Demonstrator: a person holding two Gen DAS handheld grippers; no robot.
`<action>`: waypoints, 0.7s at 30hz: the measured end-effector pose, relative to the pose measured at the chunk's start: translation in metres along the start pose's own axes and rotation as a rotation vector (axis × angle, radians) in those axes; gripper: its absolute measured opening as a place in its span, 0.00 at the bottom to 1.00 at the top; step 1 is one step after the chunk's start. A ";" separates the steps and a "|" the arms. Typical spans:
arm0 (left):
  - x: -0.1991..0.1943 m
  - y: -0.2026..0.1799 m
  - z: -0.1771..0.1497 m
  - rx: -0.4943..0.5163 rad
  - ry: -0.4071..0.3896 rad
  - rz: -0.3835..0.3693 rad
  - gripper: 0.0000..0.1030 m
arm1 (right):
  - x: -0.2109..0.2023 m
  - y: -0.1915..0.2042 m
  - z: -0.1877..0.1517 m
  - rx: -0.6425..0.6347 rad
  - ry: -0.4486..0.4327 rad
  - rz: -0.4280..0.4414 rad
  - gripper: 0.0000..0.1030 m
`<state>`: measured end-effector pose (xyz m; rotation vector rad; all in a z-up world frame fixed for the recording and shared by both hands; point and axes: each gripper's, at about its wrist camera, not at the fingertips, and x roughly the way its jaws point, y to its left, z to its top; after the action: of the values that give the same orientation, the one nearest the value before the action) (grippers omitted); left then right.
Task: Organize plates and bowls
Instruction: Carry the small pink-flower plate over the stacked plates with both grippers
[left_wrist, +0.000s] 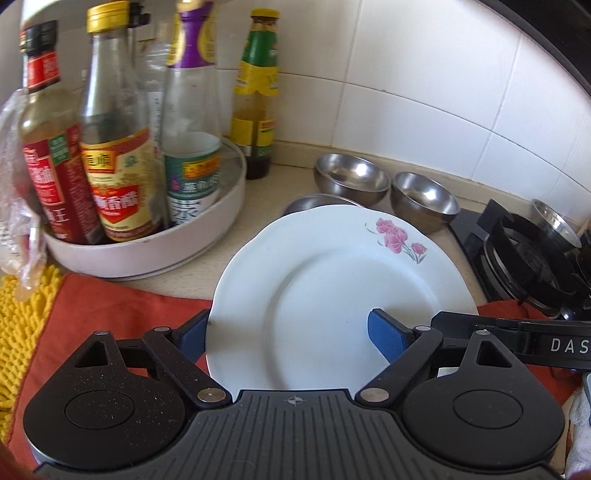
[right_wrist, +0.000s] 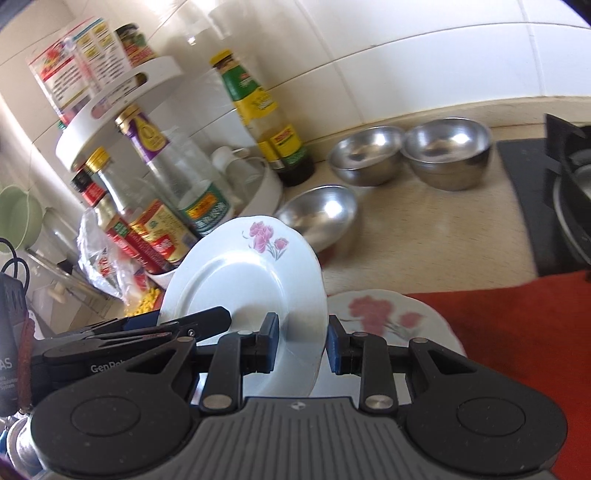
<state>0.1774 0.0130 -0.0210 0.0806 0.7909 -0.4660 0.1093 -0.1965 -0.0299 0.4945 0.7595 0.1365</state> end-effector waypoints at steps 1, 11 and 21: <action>0.003 -0.005 0.001 0.007 0.005 -0.008 0.89 | -0.003 -0.004 -0.001 0.006 -0.002 -0.008 0.30; 0.018 -0.043 -0.006 0.070 0.040 -0.064 0.90 | -0.026 -0.036 -0.012 0.061 -0.003 -0.072 0.31; 0.029 -0.067 -0.014 0.085 0.076 -0.082 0.90 | -0.035 -0.057 -0.020 0.080 0.024 -0.099 0.32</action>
<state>0.1566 -0.0549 -0.0442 0.1461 0.8514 -0.5776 0.0664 -0.2496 -0.0477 0.5306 0.8140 0.0197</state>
